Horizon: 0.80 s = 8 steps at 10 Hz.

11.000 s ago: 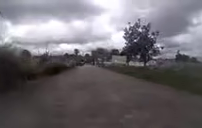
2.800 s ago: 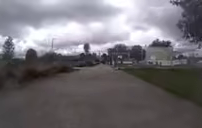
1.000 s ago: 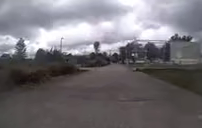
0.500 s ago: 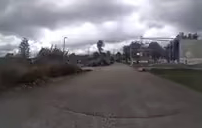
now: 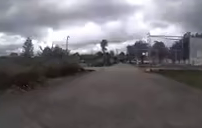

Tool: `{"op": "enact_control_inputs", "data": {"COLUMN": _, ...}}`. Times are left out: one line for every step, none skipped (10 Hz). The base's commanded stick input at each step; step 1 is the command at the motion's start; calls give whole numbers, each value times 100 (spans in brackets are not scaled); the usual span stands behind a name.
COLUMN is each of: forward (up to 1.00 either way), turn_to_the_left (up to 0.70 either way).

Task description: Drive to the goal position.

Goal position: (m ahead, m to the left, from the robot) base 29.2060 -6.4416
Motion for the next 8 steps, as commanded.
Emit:
{"op": "enact_control_inputs", "data": {"forward": 100, "turn_to_the_left": -27}}
{"op": "enact_control_inputs", "data": {"forward": 100, "turn_to_the_left": -27}}
{"op": "enact_control_inputs", "data": {"forward": 100, "turn_to_the_left": -27}}
{"op": "enact_control_inputs", "data": {"forward": 100, "turn_to_the_left": -27}}
{"op": "enact_control_inputs", "data": {"forward": 100, "turn_to_the_left": -27}}
{"op": "enact_control_inputs", "data": {"forward": 100, "turn_to_the_left": -27}}
{"op": "enact_control_inputs", "data": {"forward": 100, "turn_to_the_left": -27}}
{"op": "enact_control_inputs", "data": {"forward": 100, "turn_to_the_left": -27}}
